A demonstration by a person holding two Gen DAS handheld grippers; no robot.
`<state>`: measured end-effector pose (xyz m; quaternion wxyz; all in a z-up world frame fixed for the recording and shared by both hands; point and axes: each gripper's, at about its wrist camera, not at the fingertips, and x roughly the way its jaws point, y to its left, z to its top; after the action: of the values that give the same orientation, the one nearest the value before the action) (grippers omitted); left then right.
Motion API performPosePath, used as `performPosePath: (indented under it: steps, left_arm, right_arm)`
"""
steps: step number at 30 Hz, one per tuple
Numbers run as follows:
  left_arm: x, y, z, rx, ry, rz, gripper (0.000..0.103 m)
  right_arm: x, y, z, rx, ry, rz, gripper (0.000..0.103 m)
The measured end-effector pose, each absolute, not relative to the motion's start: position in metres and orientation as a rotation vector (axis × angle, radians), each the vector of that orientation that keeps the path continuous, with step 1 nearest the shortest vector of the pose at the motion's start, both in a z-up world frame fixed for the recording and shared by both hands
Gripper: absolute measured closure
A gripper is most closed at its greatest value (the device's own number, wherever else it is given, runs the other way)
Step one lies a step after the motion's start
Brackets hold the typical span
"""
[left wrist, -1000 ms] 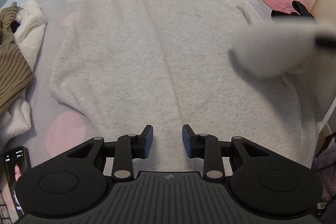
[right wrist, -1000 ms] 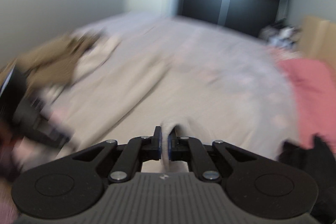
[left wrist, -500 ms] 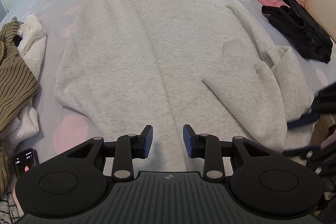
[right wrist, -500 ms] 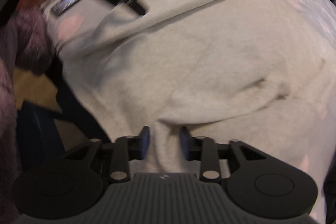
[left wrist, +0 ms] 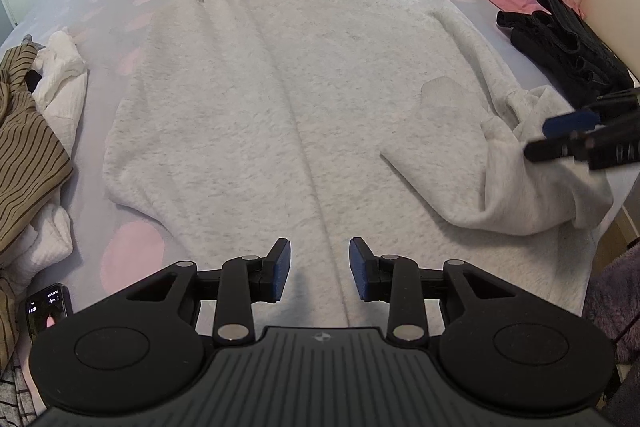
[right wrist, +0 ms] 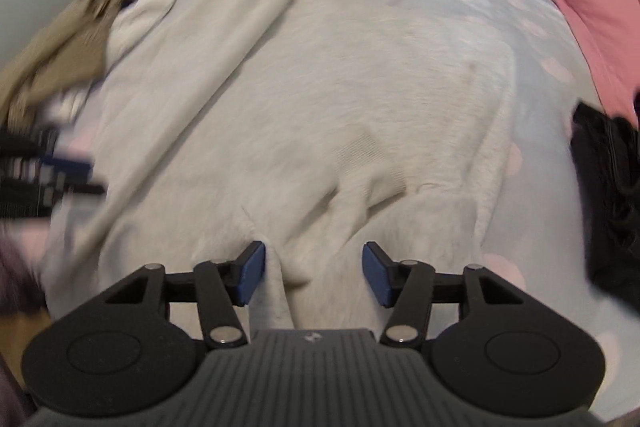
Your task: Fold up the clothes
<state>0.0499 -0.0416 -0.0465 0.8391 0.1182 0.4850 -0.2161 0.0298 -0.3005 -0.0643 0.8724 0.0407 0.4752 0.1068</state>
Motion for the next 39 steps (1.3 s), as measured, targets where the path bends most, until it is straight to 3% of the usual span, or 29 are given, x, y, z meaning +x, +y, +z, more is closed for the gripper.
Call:
performPosePath:
  steps: [5,10,20,22,23,24,27,39]
  left_arm:
    - [0.052,-0.038,-0.048,0.249,1.032,-0.448,0.072]
    - [0.055,-0.034,-0.048,0.242,1.035,-0.437,0.072]
    - [0.054,-0.027,-0.048,0.224,1.031,-0.427,0.072]
    - [0.054,-0.026,-0.048,0.218,1.029,-0.425,0.072]
    - [0.054,-0.025,-0.047,0.211,1.029,-0.423,0.072]
    - [0.054,-0.024,-0.047,0.204,1.029,-0.421,0.072]
    - [0.056,-0.02,-0.045,0.185,1.02,-0.4,0.072]
    - [0.069,-0.002,-0.039,0.141,1.003,-0.253,0.072]
  right_arm:
    - [0.048,-0.32,-0.062,0.368,1.028,0.304,0.037]
    - [0.063,-0.305,-0.06,0.231,1.03,0.129,0.036]
    - [0.082,-0.313,-0.089,0.265,1.072,0.04,0.036]
    - [0.082,-0.306,-0.095,0.22,1.073,0.063,0.045]
    - [0.081,-0.302,-0.097,0.195,1.073,0.075,0.068]
    - [0.081,-0.298,-0.096,0.173,1.066,0.079,0.079]
    - [0.08,-0.289,-0.085,0.121,1.037,0.091,0.088]
    - [0.036,-0.205,-0.036,-0.051,0.961,0.479,0.091]
